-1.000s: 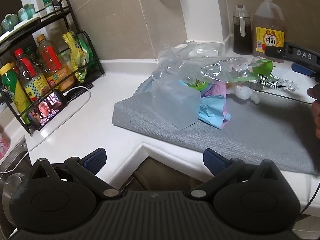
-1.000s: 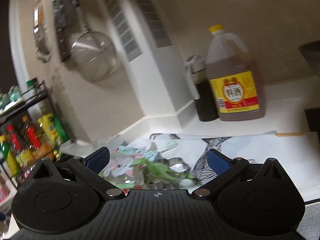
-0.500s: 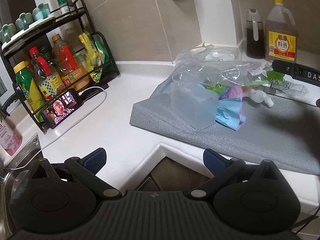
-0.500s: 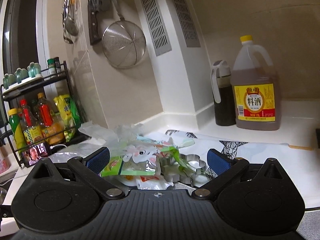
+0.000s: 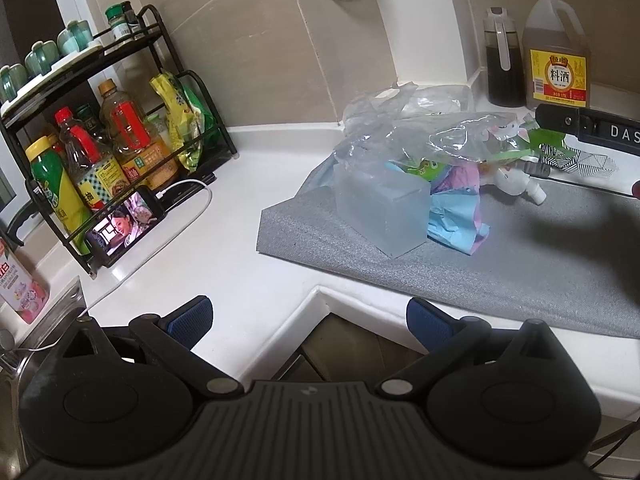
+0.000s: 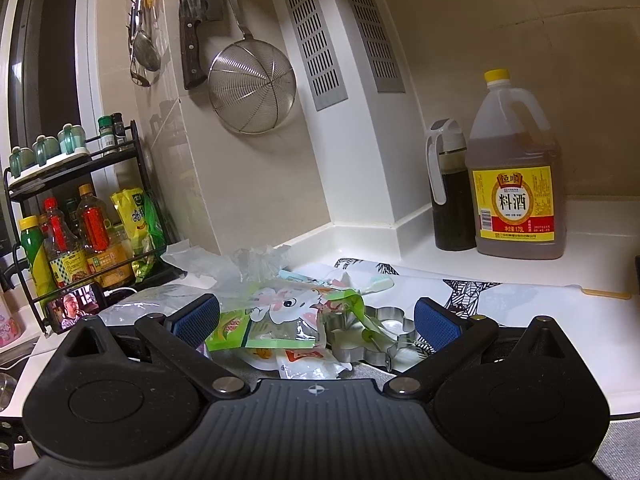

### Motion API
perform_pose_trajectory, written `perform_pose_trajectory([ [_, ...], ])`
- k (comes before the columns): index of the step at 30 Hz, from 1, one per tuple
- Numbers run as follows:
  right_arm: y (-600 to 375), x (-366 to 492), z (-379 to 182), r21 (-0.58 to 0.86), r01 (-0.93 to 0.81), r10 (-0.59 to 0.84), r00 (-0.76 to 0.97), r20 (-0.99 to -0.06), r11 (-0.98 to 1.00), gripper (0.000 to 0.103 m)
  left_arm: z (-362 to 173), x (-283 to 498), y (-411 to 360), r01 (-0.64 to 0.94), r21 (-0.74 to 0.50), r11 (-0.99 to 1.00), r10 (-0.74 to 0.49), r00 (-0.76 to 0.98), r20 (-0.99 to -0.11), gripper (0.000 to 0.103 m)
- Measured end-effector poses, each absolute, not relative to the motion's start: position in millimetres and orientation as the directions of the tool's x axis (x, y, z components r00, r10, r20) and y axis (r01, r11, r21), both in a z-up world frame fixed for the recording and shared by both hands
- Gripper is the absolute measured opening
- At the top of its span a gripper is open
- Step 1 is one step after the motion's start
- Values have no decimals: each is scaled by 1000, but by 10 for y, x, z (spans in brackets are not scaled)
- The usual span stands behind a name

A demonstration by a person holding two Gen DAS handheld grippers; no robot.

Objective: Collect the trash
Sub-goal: 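Grasp the clear plastic bag with the left gripper and lift it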

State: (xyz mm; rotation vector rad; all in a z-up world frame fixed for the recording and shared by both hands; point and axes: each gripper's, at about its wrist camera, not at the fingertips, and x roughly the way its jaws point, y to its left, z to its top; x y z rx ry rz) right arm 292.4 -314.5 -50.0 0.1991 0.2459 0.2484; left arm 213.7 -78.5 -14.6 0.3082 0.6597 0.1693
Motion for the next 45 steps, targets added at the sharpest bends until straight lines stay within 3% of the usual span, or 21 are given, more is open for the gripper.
perform_pose_trajectory([
  [9,-3091,2902,-514,192,-213,251,946,-205,958,103,-145,2227,-808,-53,339,939,247,789,-563,103],
  [19,-3113,2953,-553,188,-174,214,952,-219,967,103,3,2519,-945,-7,434,901,218,871,-439,103],
  [29,-3157,2965,-564,217,-155,202,954,-219,964,103,-21,2943,-1350,244,453,858,6,876,-483,103],
  [34,-3180,2979,-571,230,-146,198,955,-223,962,103,-96,3204,-1538,250,487,837,15,879,-477,103],
  [35,-3186,2980,-574,235,-143,197,954,-224,961,103,-93,3250,-1539,234,484,843,22,885,-466,98],
  [37,-3200,2994,-578,242,-138,195,954,-229,960,103,-56,3338,-1526,217,459,862,24,885,-464,73],
  [38,-3204,2998,-580,245,-136,194,954,-229,960,103,-27,3391,-1497,211,437,874,29,877,-480,52],
  [40,-3209,3000,-582,248,-135,193,954,-228,959,103,43,3438,-1409,172,389,905,37,880,-474,38],
  [41,-3210,2997,-583,248,-135,193,954,-228,959,103,86,3444,-1364,152,373,915,42,886,-463,23],
  [45,-3198,2995,-583,245,-137,194,955,-225,960,103,330,3417,-1111,96,270,958,30,903,-428,20],
])
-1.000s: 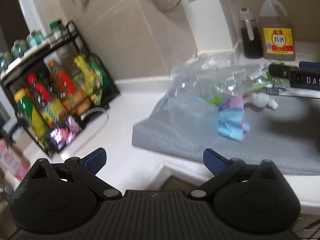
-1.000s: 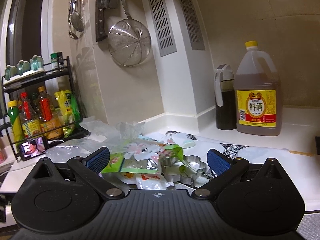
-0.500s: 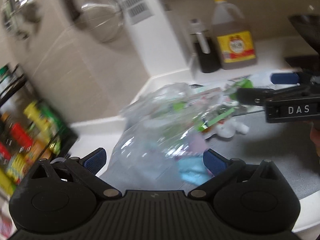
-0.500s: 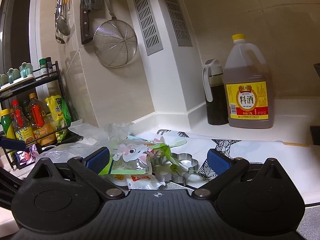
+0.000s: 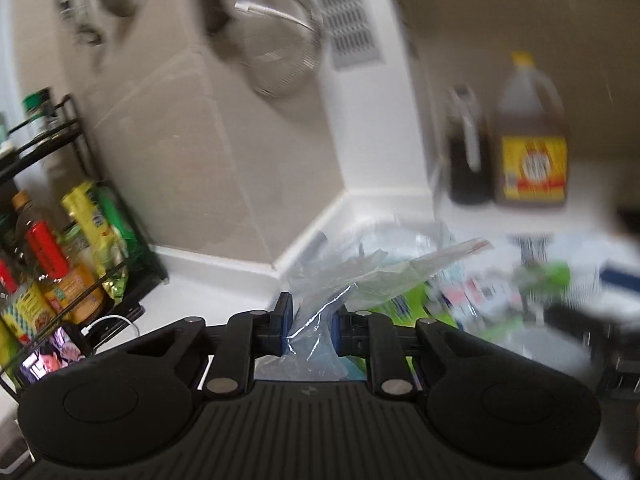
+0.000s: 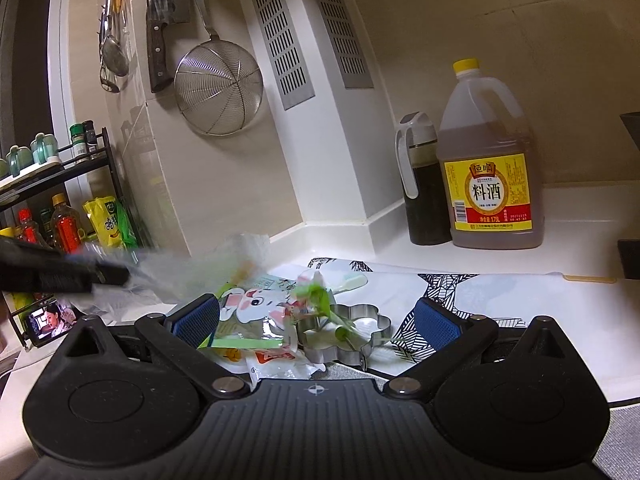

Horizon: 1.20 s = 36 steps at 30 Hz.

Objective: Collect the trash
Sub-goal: 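Grasp the clear plastic bag with the left gripper and lift it, then grasp the translucent plastic box with the right gripper while the left holds the bag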

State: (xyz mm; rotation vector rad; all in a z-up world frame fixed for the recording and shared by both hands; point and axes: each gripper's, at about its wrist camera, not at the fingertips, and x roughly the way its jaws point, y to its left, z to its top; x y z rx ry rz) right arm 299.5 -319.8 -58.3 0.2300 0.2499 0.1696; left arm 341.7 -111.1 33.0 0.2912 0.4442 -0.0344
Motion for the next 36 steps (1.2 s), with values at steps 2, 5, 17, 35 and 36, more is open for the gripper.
perform_pose_trajectory([
  [2,-3190,2996,-589,241,-138,194,955,-226,961,103,454,3388,-991,63,245,967,41,917,-396,20],
  [5,-3188,2992,-591,236,-137,191,956,-223,962,103,590,3321,-797,27,222,975,56,930,-362,19],
  [17,-3185,3008,-611,243,-140,197,953,-231,960,103,551,2983,11,-119,123,985,159,906,-392,19],
  [35,-2970,2550,-398,381,-355,424,898,-113,854,103,636,1250,880,-211,0,978,200,926,-319,19],
  [36,-2861,2498,-366,351,-365,432,892,-132,862,103,616,1169,911,-209,-14,978,194,927,-322,19],
])
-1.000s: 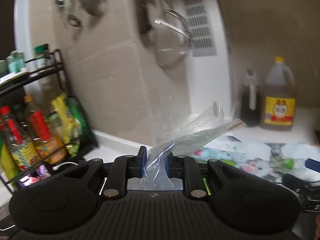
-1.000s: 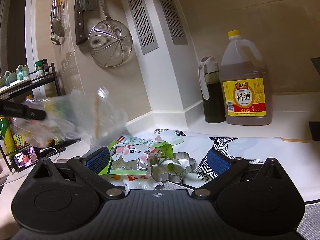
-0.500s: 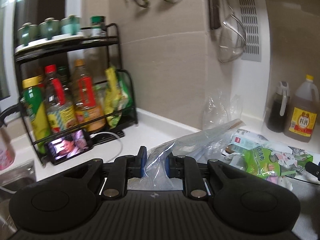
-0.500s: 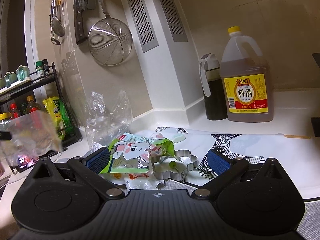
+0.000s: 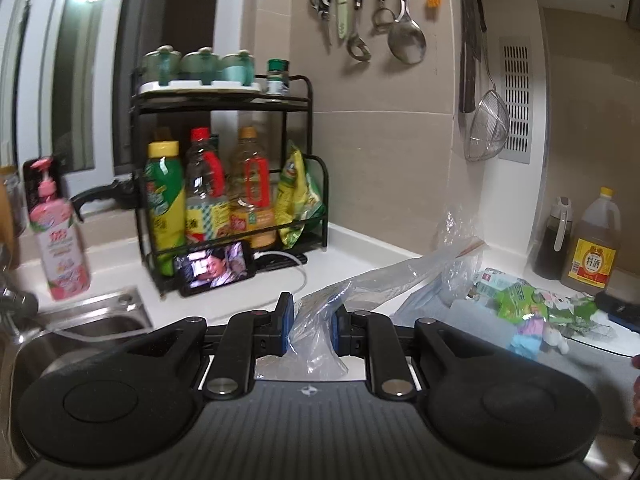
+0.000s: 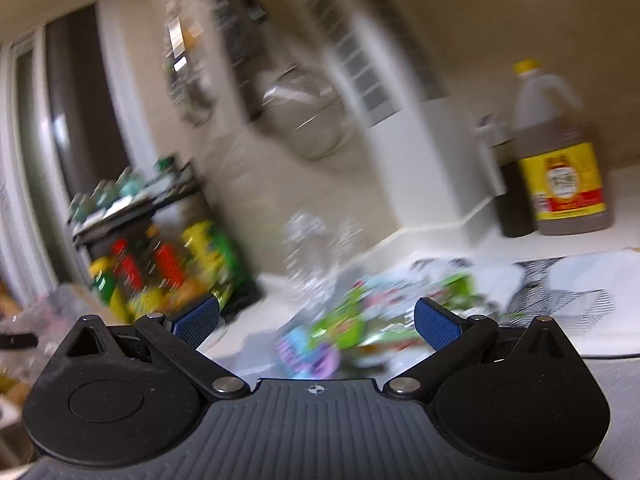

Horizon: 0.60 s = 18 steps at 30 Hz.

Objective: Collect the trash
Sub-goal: 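Grasp the translucent plastic box with the right gripper while the left holds the bag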

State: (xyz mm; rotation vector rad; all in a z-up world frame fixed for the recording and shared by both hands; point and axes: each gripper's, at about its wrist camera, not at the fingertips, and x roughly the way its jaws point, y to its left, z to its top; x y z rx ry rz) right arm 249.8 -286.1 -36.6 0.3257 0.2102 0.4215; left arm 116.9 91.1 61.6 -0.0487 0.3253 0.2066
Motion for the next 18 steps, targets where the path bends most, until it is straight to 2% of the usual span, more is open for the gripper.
perform_pose_trajectory([
  [6,-2127,2364,-294,124,-405,423,872,-245,906,103,482,690,967,-183,-57,981,156,935,-319,19],
  [13,-1590,2364,-456,160,-387,418,852,-315,908,103,372,206,1049,-173,-77,982,144,945,-292,19],
  [18,-1350,2631,-650,135,-246,280,881,-381,960,103,367,112,1146,-171,-105,980,136,950,-281,19],
])
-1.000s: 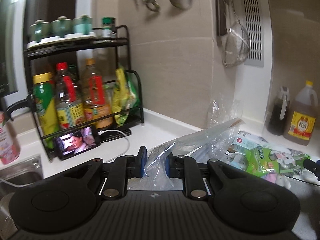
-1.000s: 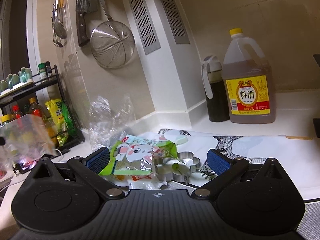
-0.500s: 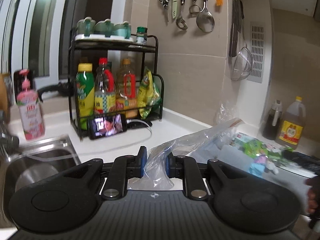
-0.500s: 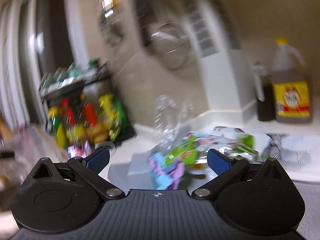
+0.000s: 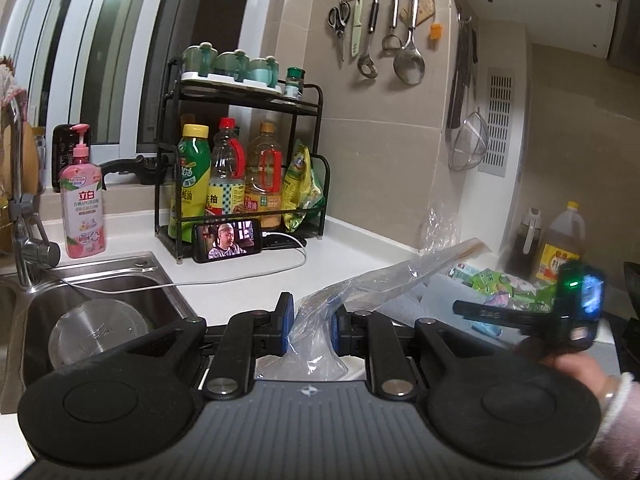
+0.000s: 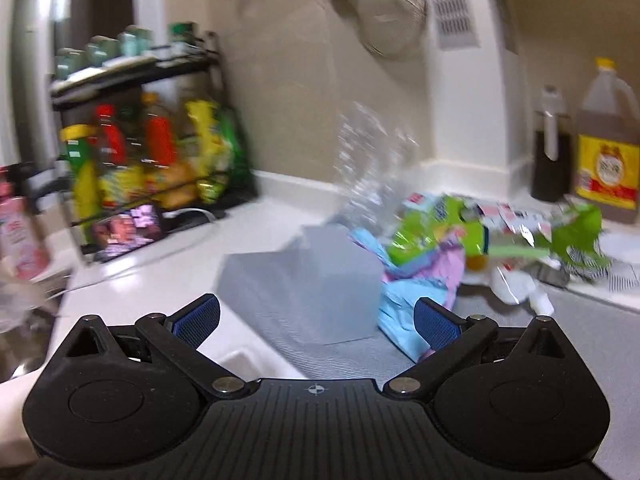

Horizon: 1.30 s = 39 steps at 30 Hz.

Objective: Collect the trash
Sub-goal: 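Grasp the translucent plastic box with the right gripper while the left holds the bag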

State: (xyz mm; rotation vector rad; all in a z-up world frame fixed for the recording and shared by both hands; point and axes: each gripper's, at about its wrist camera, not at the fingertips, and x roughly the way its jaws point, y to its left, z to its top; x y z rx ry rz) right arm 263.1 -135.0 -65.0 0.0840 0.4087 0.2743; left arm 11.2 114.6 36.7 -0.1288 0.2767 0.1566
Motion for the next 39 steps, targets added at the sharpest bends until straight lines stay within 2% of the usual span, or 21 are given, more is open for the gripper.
perform_pose_trajectory([
  [1,-1347,2699,-688,145,-233,272,881,-387,962,102,371,106,1159,-170,-110,979,134,951,-278,19],
  [4,-1308,2875,-755,147,-215,257,881,-396,965,85,378,115,1169,-164,-117,979,127,954,-273,19],
  [5,-1298,2917,-769,143,-221,260,881,-395,965,77,378,124,1165,-162,-119,980,125,954,-271,19],
  [8,-1252,3016,-786,110,-234,258,884,-390,966,43,370,156,1145,-153,-121,981,116,955,-272,19],
  [10,-1290,3050,-762,128,-256,286,878,-384,958,43,361,178,1131,-148,-121,982,110,956,-273,19],
  [17,-1469,2833,-532,163,-387,415,886,-209,908,43,310,273,1056,-128,-112,985,91,953,-289,19],
  [25,-1709,2160,-248,130,-442,458,879,-131,887,43,166,316,952,-98,-94,991,62,940,-335,19],
  [29,-1842,1621,-281,123,-454,470,868,-163,882,43,-16,336,845,-62,-99,993,17,918,-397,19],
  [34,-1946,1047,-509,137,-433,454,854,-254,891,43,-286,319,691,-29,-73,997,-9,876,-481,19],
  [39,-1939,639,-812,121,-414,430,839,-334,902,43,-489,181,550,-18,-10,1000,10,865,-502,19],
])
